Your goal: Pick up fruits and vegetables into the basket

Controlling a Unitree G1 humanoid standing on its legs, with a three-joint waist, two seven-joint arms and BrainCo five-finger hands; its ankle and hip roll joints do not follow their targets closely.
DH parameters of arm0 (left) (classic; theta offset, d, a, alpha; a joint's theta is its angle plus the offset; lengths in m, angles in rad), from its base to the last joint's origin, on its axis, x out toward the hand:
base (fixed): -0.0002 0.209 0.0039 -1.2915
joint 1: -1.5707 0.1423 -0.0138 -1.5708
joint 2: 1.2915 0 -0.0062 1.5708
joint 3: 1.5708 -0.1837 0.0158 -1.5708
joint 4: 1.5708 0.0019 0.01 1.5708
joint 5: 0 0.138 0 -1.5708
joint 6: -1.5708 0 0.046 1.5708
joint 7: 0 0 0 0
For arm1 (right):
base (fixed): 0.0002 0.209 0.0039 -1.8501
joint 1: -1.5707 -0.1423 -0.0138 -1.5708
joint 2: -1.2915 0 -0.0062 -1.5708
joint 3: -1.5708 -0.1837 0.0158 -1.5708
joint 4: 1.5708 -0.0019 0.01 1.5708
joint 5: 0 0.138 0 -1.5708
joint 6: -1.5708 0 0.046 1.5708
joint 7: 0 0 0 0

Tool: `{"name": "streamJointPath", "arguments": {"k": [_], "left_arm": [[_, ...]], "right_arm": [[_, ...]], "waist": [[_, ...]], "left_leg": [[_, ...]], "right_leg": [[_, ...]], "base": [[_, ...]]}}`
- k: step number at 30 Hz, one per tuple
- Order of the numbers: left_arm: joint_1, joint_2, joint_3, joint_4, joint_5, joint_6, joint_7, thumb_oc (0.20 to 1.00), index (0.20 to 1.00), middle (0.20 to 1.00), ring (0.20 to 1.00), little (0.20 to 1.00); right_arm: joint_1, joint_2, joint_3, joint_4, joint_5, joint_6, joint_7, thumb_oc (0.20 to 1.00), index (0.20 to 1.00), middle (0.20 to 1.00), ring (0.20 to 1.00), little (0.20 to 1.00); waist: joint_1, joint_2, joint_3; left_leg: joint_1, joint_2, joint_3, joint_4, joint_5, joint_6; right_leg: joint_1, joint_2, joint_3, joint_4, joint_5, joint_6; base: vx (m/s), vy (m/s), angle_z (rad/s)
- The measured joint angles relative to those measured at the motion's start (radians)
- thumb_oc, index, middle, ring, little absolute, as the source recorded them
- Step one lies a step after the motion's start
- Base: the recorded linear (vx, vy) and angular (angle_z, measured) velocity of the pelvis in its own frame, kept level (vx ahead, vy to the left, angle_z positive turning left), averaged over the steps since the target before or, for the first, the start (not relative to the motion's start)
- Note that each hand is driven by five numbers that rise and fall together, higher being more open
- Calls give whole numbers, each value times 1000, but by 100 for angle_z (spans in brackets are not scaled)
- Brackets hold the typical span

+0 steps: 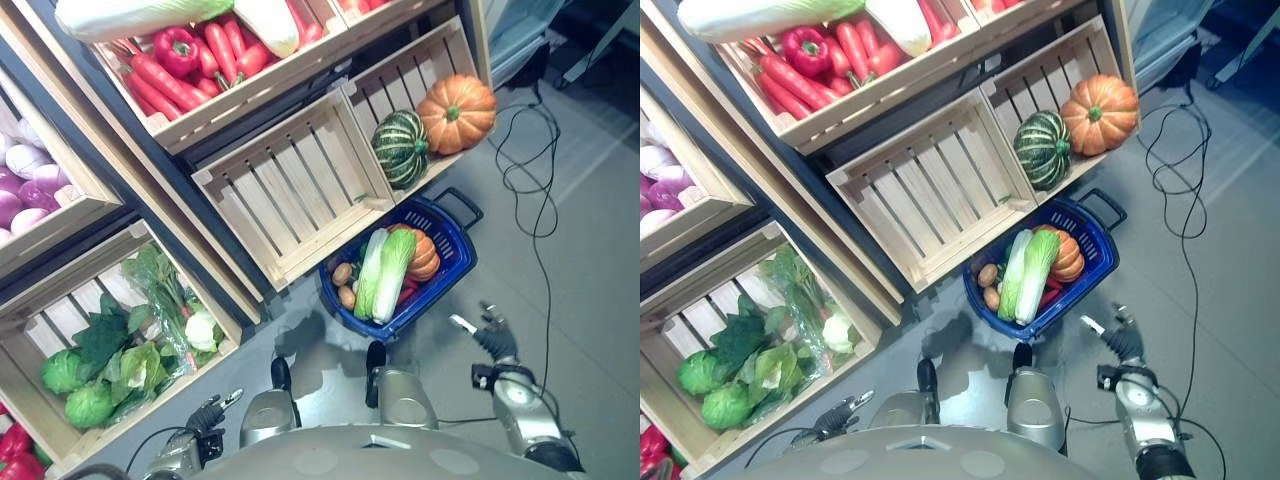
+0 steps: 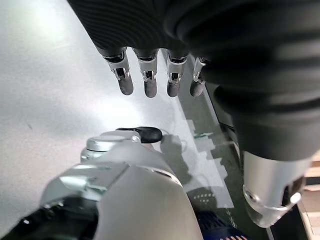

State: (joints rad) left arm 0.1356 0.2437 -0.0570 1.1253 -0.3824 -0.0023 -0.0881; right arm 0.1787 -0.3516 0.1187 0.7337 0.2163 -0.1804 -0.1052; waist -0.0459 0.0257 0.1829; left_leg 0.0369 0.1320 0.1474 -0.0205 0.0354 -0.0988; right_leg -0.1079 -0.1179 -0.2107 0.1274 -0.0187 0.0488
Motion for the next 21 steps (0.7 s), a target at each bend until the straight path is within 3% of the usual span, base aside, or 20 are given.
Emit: {"name": "streamJointPath", "arguments": {"k": [3, 12, 21], "left_arm": [[-11, -2, -26, 37, 22, -1, 2, 1000, 1000, 1000, 1000, 1000], [-52, -7, -65, 77, 31, -23, -17, 1000, 1000, 1000, 1000, 1000], [-59, -49, -65, 83, 28, -31, -58, 1000, 1000, 1000, 1000, 1000]], "right_arm": [[-14, 41, 64, 157, -2, 13, 98, 1000, 1000, 1000, 1000, 1000], [-92, 79, 91, 414, 15, 26, 207, 1000, 1000, 1000, 1000, 1000], [-95, 91, 65, 482, 116, 107, 320, 1000, 1000, 1000, 1000, 1000]], "waist": [[20, 4, -40], [45, 7, -89], [44, 11, -102]], "left_leg": [[28, -3, 0, -19, 0, 4], [71, -11, 0, -37, -1, 8], [112, -12, 14, -59, 1, 7]], "right_leg": [[51, 4, -8, -60, 27, 7], [133, 7, -18, -164, 70, 18], [184, 14, -19, -211, 90, 21]], "base": [[4, 19, 2], [-31, 44, 2], [-16, 18, -2]]}}
